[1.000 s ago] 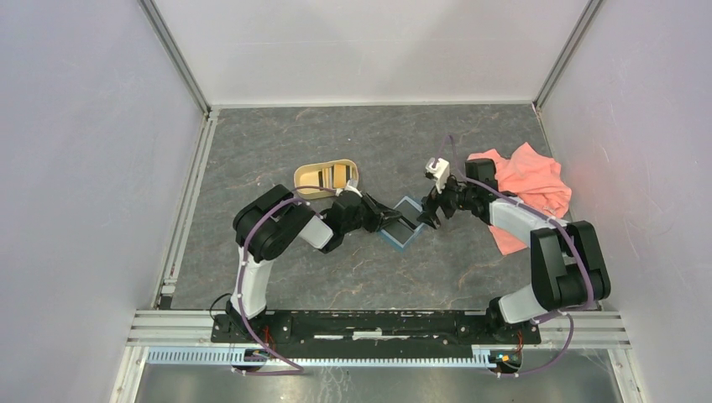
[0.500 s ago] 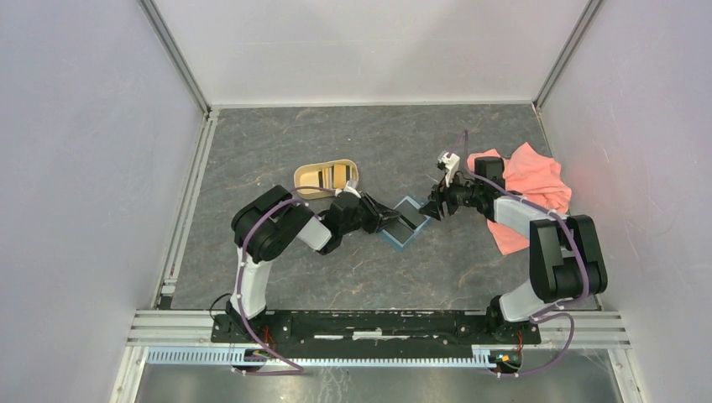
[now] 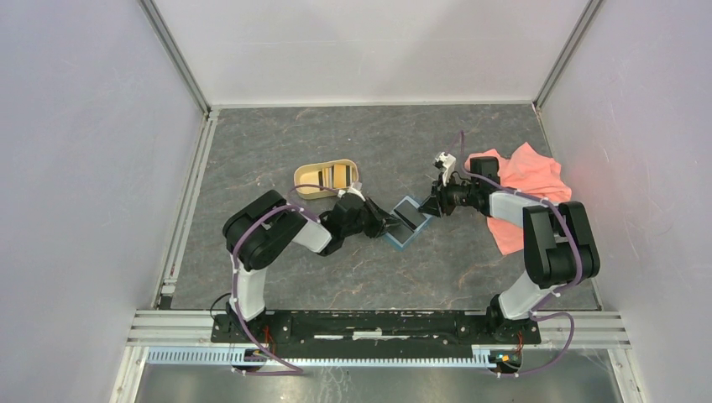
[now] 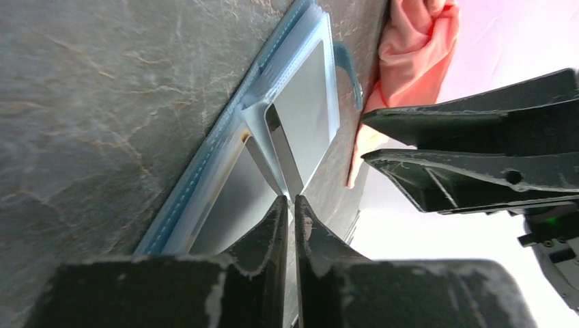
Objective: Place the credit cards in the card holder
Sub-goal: Insert the credit card into the card holder.
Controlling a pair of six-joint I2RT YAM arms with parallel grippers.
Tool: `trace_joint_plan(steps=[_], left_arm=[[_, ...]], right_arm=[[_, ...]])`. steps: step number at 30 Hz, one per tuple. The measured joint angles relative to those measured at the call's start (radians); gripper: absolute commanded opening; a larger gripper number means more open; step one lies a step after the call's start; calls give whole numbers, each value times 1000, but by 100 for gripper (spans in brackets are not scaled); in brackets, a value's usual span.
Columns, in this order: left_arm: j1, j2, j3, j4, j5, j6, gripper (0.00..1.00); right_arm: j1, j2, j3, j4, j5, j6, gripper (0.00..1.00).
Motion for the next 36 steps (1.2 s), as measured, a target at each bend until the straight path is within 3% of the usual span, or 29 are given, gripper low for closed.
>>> trace_joint_plan(steps=[7,22,30,36], left_arm=[[-39,0,70,-158,-54,35,3],[-44,41,206,-295,-81,70,2],[-44,41,184,-250,-67,86,19],[-42,34,117,-137,-23,105,24]], right_arm=[[0,0,13,-10,-8,0,34],[0,16,25,-23,-7,-2,35],[-1,21,35,-59,0,-16,36],[-21,37,51,-77,-9,-19,36]])
